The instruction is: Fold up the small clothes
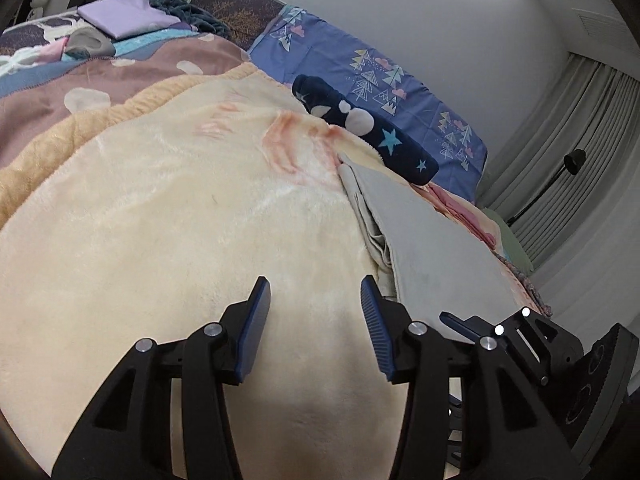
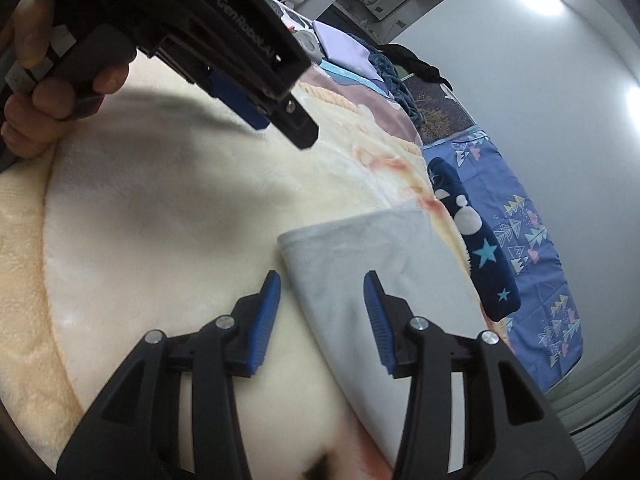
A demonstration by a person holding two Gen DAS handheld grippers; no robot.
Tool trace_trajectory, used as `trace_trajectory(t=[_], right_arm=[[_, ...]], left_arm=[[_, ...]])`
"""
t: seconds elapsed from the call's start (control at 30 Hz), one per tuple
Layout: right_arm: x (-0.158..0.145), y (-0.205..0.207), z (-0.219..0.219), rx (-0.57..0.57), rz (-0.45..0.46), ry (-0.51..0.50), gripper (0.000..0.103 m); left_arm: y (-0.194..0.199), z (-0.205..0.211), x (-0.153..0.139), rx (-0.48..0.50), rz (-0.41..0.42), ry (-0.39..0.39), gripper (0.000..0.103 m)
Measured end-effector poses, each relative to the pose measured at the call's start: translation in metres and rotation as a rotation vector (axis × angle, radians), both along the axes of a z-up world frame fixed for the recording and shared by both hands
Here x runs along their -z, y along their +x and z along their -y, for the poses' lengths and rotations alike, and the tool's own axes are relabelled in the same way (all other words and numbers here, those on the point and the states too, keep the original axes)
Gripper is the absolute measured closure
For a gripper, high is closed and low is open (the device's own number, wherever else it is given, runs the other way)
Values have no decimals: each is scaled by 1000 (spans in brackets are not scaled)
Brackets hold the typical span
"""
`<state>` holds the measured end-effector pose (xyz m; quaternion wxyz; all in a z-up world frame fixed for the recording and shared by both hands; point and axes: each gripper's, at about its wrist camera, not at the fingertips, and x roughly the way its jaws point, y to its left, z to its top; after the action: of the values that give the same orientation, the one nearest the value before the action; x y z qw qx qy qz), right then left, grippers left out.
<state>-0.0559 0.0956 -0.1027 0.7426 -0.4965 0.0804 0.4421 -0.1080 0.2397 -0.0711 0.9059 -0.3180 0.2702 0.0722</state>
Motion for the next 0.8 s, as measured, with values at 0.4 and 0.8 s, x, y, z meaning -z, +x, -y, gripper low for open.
trace_trajectory(t=[0.4,0.8], right_arm=[[-39,15,-1,85,-48,233,97],[-55,23,8,145,-184,284,97]], left_arm=[[15,-30,-13,85,31,-160,55],[158,-29,8,311,-88,-326,56]])
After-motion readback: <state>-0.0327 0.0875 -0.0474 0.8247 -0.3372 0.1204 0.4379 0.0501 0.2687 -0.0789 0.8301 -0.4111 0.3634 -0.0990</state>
